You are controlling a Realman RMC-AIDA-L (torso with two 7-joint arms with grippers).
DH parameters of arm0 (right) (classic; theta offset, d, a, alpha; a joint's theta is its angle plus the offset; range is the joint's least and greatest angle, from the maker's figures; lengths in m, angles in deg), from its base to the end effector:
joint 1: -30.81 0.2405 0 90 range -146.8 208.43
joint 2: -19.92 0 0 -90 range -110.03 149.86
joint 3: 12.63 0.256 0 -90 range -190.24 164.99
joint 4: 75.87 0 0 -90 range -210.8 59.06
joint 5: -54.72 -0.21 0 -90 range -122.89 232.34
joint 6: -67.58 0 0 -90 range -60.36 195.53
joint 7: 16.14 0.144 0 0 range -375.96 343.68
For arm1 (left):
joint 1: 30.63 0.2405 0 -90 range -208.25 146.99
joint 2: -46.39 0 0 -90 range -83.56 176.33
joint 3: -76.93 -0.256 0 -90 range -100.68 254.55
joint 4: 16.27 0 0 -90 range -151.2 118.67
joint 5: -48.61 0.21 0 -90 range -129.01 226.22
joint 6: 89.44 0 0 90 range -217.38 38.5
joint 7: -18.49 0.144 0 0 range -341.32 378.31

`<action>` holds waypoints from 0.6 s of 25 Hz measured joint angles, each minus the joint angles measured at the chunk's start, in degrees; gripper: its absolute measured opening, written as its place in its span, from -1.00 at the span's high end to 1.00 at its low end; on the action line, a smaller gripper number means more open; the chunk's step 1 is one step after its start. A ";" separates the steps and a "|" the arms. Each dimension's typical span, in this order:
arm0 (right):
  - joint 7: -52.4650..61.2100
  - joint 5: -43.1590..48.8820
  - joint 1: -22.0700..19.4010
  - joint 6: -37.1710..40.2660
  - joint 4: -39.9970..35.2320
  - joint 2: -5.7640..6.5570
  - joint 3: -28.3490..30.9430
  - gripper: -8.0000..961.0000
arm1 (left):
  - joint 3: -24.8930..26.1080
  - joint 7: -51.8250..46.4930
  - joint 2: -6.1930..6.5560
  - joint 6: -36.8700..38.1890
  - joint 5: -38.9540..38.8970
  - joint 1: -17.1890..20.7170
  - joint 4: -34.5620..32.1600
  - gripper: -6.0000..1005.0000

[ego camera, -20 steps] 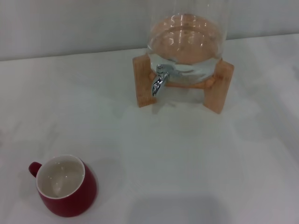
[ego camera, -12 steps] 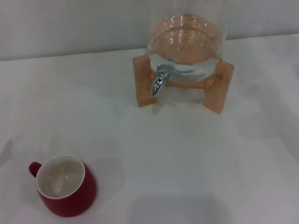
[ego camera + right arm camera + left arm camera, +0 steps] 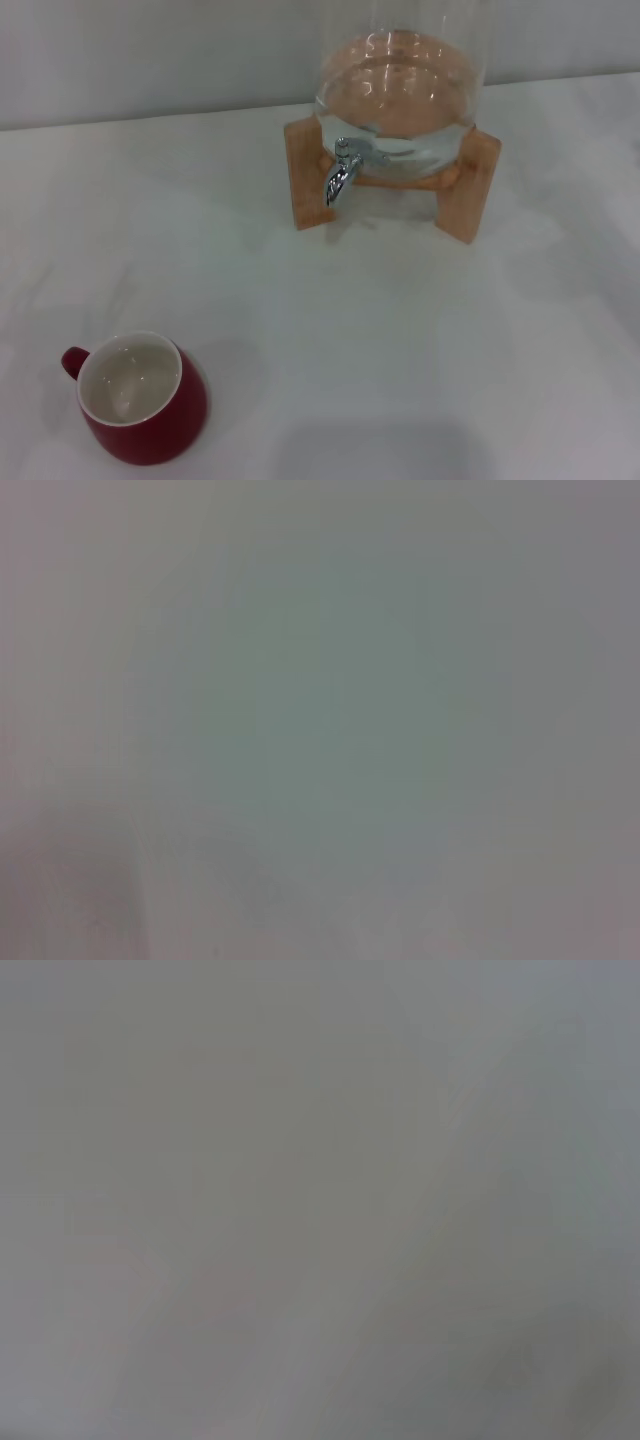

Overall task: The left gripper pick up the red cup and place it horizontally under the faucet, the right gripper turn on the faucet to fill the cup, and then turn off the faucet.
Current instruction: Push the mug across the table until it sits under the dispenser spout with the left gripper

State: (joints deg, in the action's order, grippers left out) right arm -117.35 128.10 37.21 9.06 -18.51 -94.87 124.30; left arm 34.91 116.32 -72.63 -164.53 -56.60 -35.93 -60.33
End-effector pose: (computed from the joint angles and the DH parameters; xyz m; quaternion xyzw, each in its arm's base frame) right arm 0.3591 0.3048 0.1799 -0.7075 0.2815 0.2993 0.5749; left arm -0.3616 0.2669 0.0926 -0.7185 -0.3761 -0.3986 0.4282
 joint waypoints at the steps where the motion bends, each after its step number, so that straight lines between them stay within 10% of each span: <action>1: 0.01 0.00 -0.02 0.00 -0.01 0.00 0.00 -0.32 | 0.46 -0.07 0.01 -0.36 0.08 -0.04 0.00 -0.72; 15: -0.23 -0.13 0.54 0.00 -0.07 -0.01 0.92 -0.32 | -2.55 15.57 -0.69 -3.29 4.11 1.65 5.65 -0.72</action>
State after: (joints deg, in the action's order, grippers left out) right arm -117.58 127.97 37.75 9.06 -18.58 -94.87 125.22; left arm 32.35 131.89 -73.33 -167.83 -52.49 -34.28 -54.68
